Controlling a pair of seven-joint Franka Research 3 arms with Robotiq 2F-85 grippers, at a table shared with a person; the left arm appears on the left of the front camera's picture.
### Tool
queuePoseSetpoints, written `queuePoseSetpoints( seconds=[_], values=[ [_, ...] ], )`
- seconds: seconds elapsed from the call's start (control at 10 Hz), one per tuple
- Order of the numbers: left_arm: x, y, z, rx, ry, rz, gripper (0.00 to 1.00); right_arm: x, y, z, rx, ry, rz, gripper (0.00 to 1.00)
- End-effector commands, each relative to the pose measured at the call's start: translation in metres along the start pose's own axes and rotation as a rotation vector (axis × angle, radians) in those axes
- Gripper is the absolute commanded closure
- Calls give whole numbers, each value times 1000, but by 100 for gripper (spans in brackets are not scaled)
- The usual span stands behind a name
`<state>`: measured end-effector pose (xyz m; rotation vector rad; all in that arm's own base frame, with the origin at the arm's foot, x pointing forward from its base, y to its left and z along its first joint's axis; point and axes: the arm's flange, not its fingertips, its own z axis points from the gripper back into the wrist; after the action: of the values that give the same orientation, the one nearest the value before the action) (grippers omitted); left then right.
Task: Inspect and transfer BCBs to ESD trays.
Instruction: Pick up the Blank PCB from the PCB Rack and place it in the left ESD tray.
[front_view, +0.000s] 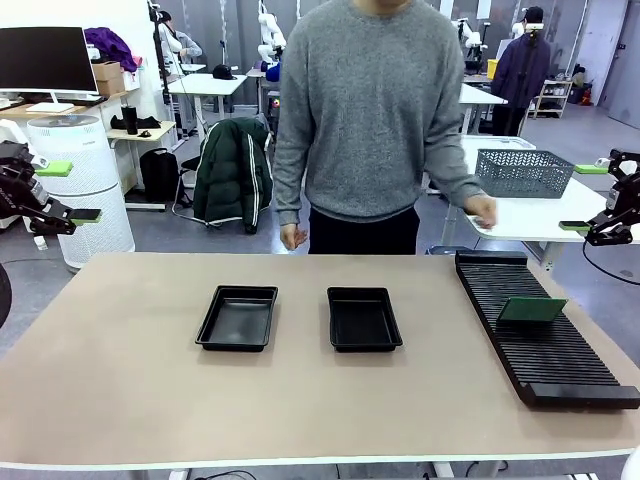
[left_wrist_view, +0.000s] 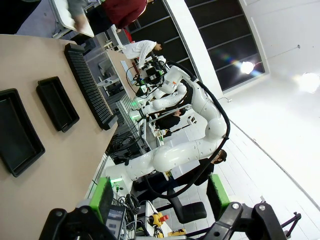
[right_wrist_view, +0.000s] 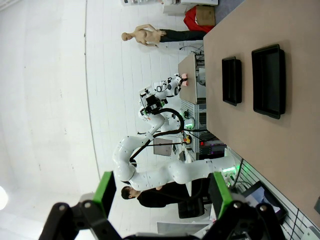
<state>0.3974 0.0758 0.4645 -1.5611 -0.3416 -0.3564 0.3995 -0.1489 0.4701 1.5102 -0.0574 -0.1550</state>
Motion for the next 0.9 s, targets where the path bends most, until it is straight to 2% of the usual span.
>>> queuePoseSetpoints(
  seconds=[0.0,0.8],
  values=[
    [-2,-1,-1,7,-13,-4,0,-2,1,0,1,-3,3,0],
    [-2,-1,-1,7,-13,-4,0,0,0,0,0,0,0,0]
  ],
)
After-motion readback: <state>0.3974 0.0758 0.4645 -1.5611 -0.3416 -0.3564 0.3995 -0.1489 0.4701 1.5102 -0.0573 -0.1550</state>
